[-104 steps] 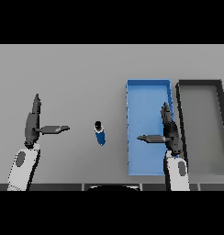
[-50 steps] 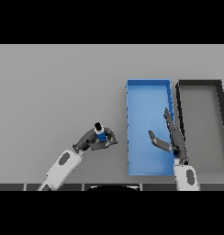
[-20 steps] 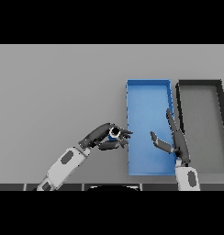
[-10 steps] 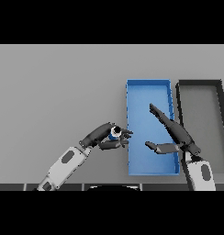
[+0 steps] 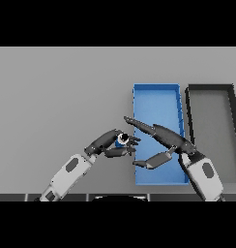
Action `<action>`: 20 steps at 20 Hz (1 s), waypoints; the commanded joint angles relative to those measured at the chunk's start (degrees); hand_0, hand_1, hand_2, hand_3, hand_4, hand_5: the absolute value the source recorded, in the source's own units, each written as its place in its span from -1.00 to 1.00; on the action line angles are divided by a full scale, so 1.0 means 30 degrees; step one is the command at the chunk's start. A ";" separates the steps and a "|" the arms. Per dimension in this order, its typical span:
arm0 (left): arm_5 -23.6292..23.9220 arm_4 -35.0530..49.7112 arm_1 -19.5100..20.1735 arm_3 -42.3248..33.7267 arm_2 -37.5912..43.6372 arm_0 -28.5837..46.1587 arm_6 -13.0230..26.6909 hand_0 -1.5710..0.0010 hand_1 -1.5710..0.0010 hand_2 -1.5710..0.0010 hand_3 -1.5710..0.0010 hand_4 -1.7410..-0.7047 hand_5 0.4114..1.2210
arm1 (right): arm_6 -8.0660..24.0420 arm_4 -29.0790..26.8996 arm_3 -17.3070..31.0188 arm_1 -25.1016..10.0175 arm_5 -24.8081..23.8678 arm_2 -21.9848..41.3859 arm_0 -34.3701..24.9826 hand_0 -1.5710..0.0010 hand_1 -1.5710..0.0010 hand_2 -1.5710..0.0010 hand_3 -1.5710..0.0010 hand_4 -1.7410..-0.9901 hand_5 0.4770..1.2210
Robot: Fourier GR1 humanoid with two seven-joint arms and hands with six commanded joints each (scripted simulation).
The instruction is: Pick up the blue pipe and place it into the blue bin.
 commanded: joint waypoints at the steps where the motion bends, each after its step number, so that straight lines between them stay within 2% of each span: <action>1: 0.0017 0.0051 -0.0024 -0.0150 0.0018 -0.0018 -0.0018 -1.00 -1.00 -1.00 -0.83 -0.98 1.00 | 0.0112 -0.0106 0.0115 0.0166 0.0193 0.0297 -0.0283 1.00 1.00 1.00 1.00 0.19 -0.85; 5: -0.0503 0.0351 0.0011 0.0176 0.0196 -0.0037 -0.0889 -1.00 -1.00 -1.00 -0.89 -0.98 1.00 | 0.0656 -0.0115 0.1254 0.1120 0.0844 0.1366 -0.1875 1.00 1.00 1.00 1.00 0.30 -0.84; 8: -0.0853 0.0641 0.0012 0.0126 0.0152 -0.0182 -0.0320 -1.00 -1.00 -1.00 -0.92 -0.98 1.00 | 0.1674 0.0246 0.2297 0.2077 0.0457 0.1818 -0.3259 1.00 1.00 1.00 1.00 0.37 -0.88; 10: -0.0962 0.0760 0.0143 0.0359 0.0382 -0.0205 -0.0436 -1.00 -1.00 -1.00 -0.93 -0.98 1.00 | 0.1721 0.0543 0.3231 0.2638 0.0645 0.2043 -0.3802 1.00 1.00 1.00 1.00 0.38 -0.90; 13: -0.1101 0.0819 0.0246 0.0253 0.0352 -0.0170 -0.0222 -1.00 -1.00 -1.00 -0.85 -0.96 1.00 | 0.1716 0.0460 0.4259 0.3156 0.0964 0.2088 -0.4707 1.00 0.98 0.94 1.00 0.36 -0.90; 14: -0.1333 0.1068 0.0176 0.0257 0.0338 -0.0136 -0.0179 -1.00 -1.00 -1.00 -0.88 -0.96 1.00 | 0.1904 0.0155 0.4449 0.3242 0.1074 0.2042 -0.5158 0.98 0.95 0.91 0.98 0.33 -0.89; 15: -0.1577 0.1151 0.0327 0.0382 0.0451 -0.0171 -0.0446 -1.00 -0.99 -1.00 -0.78 -0.95 1.00 | 0.1947 0.0127 0.4806 0.3396 0.1333 0.2190 -0.5329 0.93 0.89 0.85 0.94 0.26 -0.89; 16: -0.1463 0.0621 0.0378 0.0326 0.0440 -0.0332 -0.1209 -0.90 -0.77 -0.74 -0.46 -0.79 1.00 | 0.1946 0.0254 0.5080 0.3439 0.1563 0.2266 -0.5410 0.82 0.79 0.75 0.86 0.15 -0.88; 18: -0.0845 -0.1170 0.0826 0.0220 -0.0269 -0.0716 -0.0014 -0.26 -0.14 -0.11 0.06 -0.70 1.00 | 0.1965 0.0482 0.5381 0.3878 0.1837 0.2595 -0.5748 0.39 0.36 0.36 0.52 -0.07 -0.84; 19: -0.0645 -0.1280 0.0898 -0.0065 -0.0243 -0.0448 -0.0225 -0.12 -0.06 -0.01 0.15 -0.75 1.00 | 0.1716 0.0221 0.5410 0.3760 0.2103 0.2596 -0.5781 0.11 0.09 0.09 0.28 -0.23 -0.80; 20: -0.0605 -0.1232 0.0917 -0.0104 -0.0187 -0.0365 -0.0319 -0.14 -0.10 -0.08 0.16 -0.80 1.00 | 0.1890 -0.0099 0.5508 0.3894 0.2099 0.2635 -0.5895 -0.11 -0.13 -0.13 0.11 -0.37 -0.74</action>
